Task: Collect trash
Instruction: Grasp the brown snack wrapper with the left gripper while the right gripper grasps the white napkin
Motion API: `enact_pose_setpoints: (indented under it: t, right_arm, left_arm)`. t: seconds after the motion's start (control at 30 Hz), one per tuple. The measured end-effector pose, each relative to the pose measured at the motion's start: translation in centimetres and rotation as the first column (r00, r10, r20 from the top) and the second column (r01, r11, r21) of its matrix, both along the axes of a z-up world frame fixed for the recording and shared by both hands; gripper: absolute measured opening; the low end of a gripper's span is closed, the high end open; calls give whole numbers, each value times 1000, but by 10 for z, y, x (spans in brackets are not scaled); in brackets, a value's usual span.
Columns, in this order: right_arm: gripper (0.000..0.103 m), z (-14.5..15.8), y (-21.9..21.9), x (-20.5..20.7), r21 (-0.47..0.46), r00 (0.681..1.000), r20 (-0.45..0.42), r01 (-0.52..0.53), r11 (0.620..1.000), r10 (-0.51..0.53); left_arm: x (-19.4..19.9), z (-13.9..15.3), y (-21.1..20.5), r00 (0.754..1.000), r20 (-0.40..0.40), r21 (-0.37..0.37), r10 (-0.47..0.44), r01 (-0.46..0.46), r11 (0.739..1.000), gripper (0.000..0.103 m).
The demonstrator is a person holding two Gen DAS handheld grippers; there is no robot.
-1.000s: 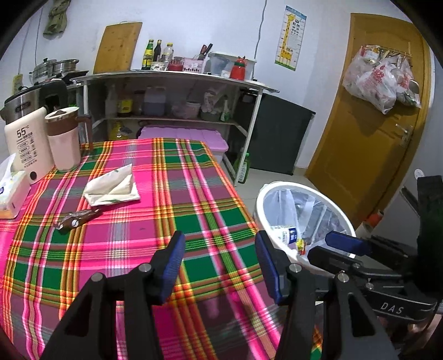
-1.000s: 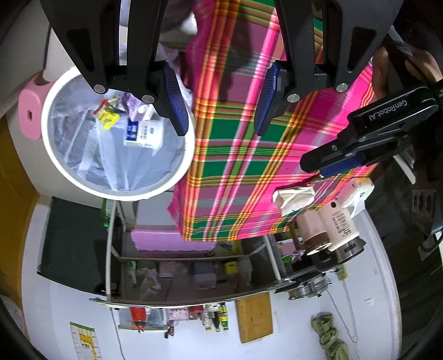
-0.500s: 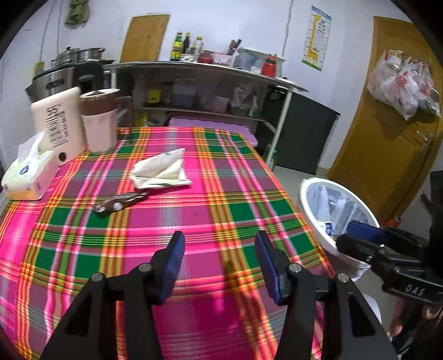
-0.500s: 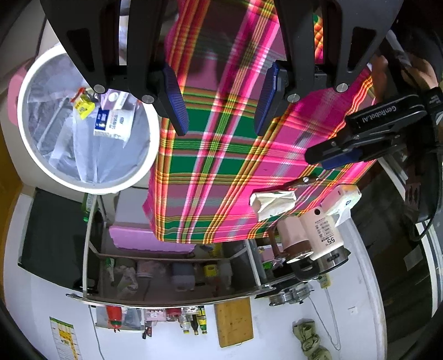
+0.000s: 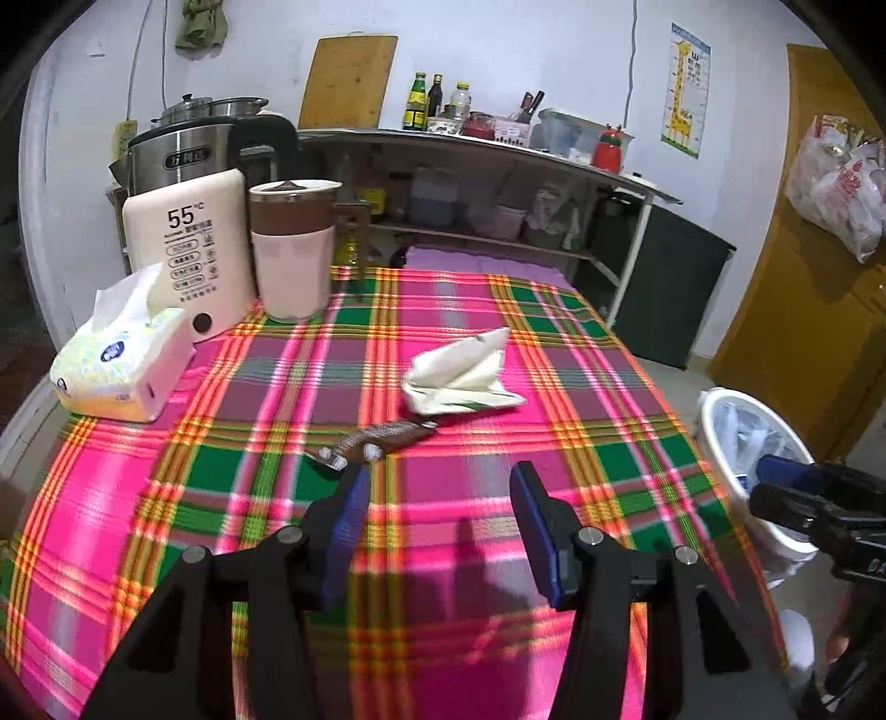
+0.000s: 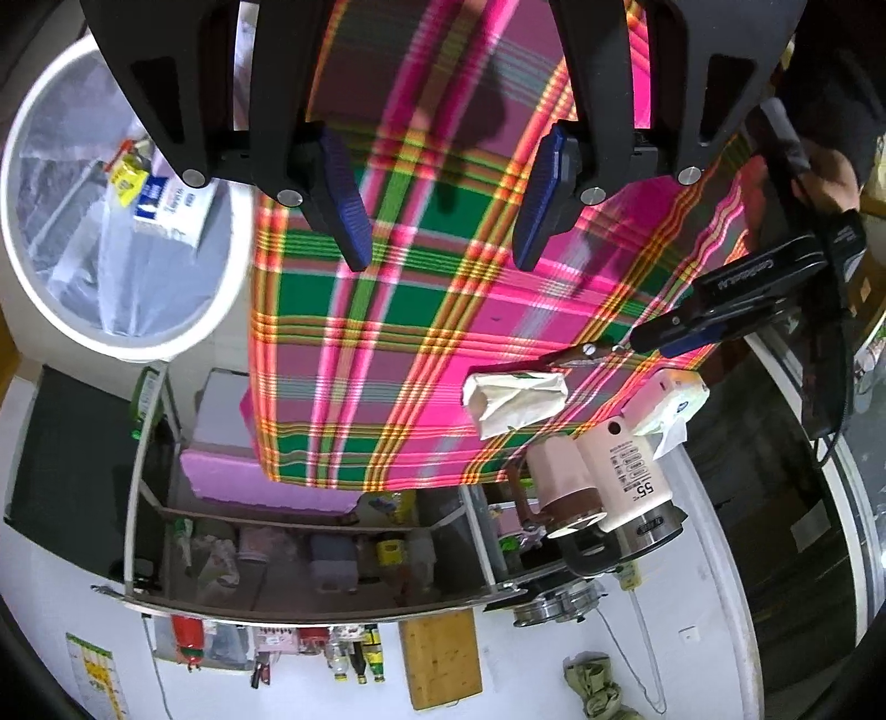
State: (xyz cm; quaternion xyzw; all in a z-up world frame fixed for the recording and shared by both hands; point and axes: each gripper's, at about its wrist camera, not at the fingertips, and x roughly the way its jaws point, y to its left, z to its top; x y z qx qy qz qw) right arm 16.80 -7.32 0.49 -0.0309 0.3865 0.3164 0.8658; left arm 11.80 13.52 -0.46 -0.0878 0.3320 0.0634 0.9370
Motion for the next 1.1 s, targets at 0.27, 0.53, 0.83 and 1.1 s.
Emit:
enact_pose_setpoints:
  t: [0.27,0.53,0.83,1.1]
  right_arm:
    - [55,-6,24,20,-18,999,-13,-30,999,30]
    - [55,-16,44,39,-38,999,-24,-37,999,36]
    - [55,-26,56,54,-50,999,-44,-34,998,32]
    - [55,-28,58,52,-47,998,-52,-43,998,41]
  left_arm:
    - [30,-12,25,998,-38,25,-43,44,999,57]
    - [66,-32,32,987,-122,52,-106,113,992,58]
    - [80,-46,24,968,-215,78,-131,151,985,36]
    - [64,-42,24,969,-211,71,-130,148,986,17]
